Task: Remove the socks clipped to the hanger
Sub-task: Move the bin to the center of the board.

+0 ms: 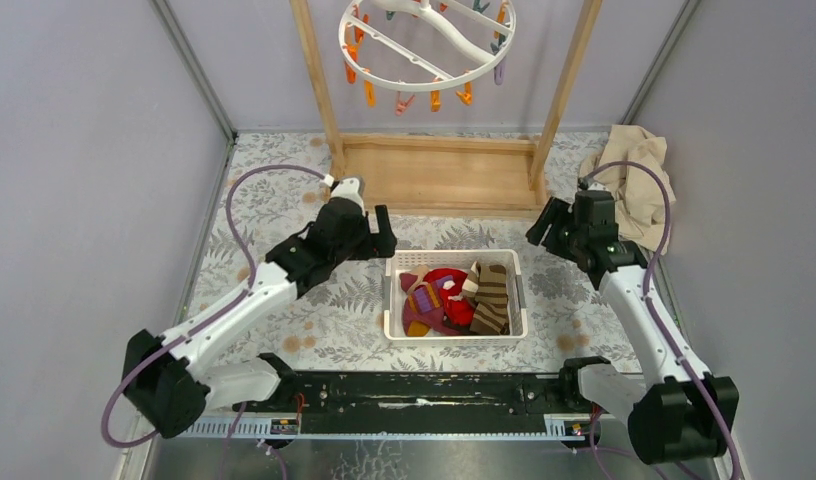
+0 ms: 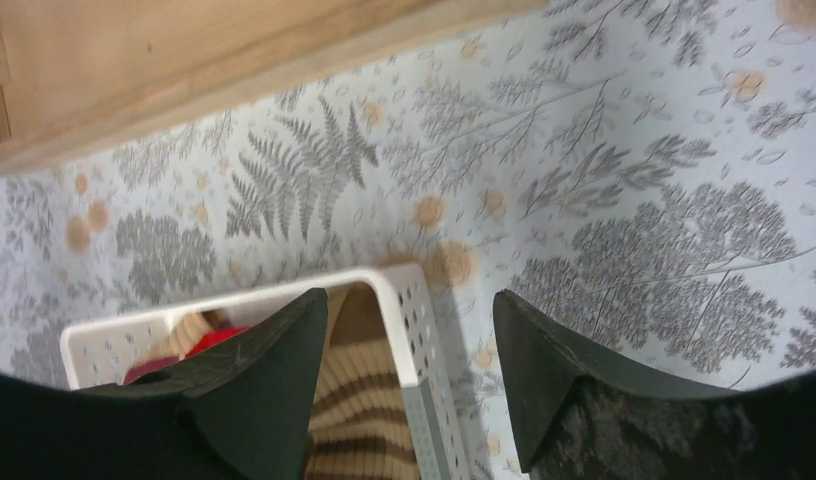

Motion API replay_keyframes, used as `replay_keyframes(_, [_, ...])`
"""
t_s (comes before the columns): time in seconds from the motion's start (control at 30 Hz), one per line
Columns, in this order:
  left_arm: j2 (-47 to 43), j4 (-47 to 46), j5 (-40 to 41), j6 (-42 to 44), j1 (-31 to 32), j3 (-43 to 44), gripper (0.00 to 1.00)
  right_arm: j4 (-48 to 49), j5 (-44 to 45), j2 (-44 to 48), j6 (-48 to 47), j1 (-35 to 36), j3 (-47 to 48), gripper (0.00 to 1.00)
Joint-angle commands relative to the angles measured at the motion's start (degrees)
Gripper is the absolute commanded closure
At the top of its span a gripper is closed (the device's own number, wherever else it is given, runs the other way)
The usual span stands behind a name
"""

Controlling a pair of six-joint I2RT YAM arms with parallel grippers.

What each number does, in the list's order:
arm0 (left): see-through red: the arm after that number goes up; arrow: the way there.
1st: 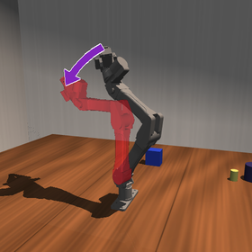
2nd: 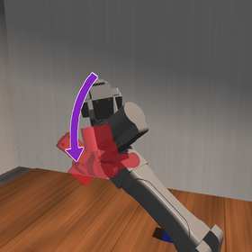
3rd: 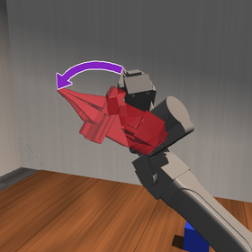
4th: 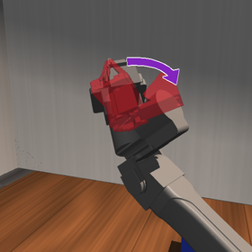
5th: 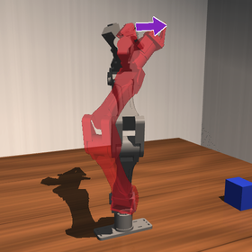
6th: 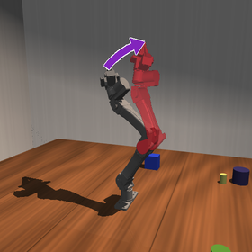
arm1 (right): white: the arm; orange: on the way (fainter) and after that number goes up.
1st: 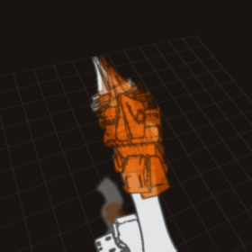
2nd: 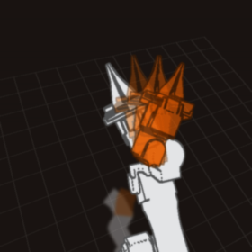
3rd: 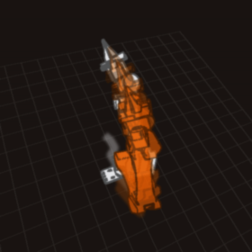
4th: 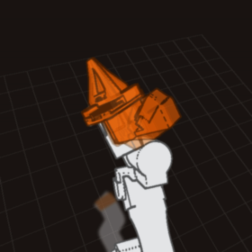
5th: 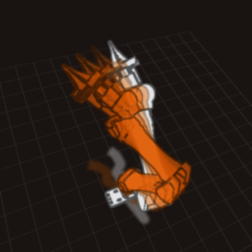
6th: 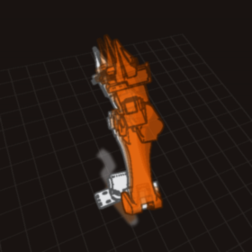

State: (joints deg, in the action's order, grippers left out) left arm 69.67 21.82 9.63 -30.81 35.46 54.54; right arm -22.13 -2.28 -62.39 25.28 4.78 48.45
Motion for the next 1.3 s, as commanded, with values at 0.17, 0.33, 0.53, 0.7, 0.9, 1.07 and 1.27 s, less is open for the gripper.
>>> replay_keyframes(0.17, [-4.09, 4.5, 6.67, -7.54, 7.5, -7.34, 0.04, -4.01, 0.0, 1.67, 0.85, 10.05, -4.57, 0.33])
replay_keyframes(0.33, [0.7, 2.14, 9.91, -7.8, 9.58, -8.2, 0.04, -3.62, 4.42, -0.58, 0.95, 12.42, -5.78, 0.33])
replay_keyframes(0.53, [6.59, -0.04, 13.0, -6.94, 10.82, -8.17, 0.04, -2.37, 6.88, -4.61, -1.31, 12.88, -6.36, 0.38])
replay_keyframes(0.7, [11.31, -2.14, 13.99, -5.76, 10.94, -6.85, 0.22, 0.59, 5.89, -7.99, -1.26, 13.06, -6.31, 0.58])
replay_keyframes(0.9, [15.27, -2.94, 17.01, -3.33, 10.94, -3.1, 0.43, 1.42, 5.53, -11.25, -1.72, 13.06, -2.13, 0.81])
replay_keyframes(1.07, [17.29, -2.53, 18.33, -1.18, 9.29, 1.13, 0.43, 1.44, 5.47, -14.97, -2.13, 13.07, 3.61, 0.86])
replay_keyframes(1.27, [17.23, -2.93, 16.61, 1.13, 4.86, 2.9, 0.44, 0.88, 5.4, -22.06, -4.05, 13.07, 11.94, 0.85])
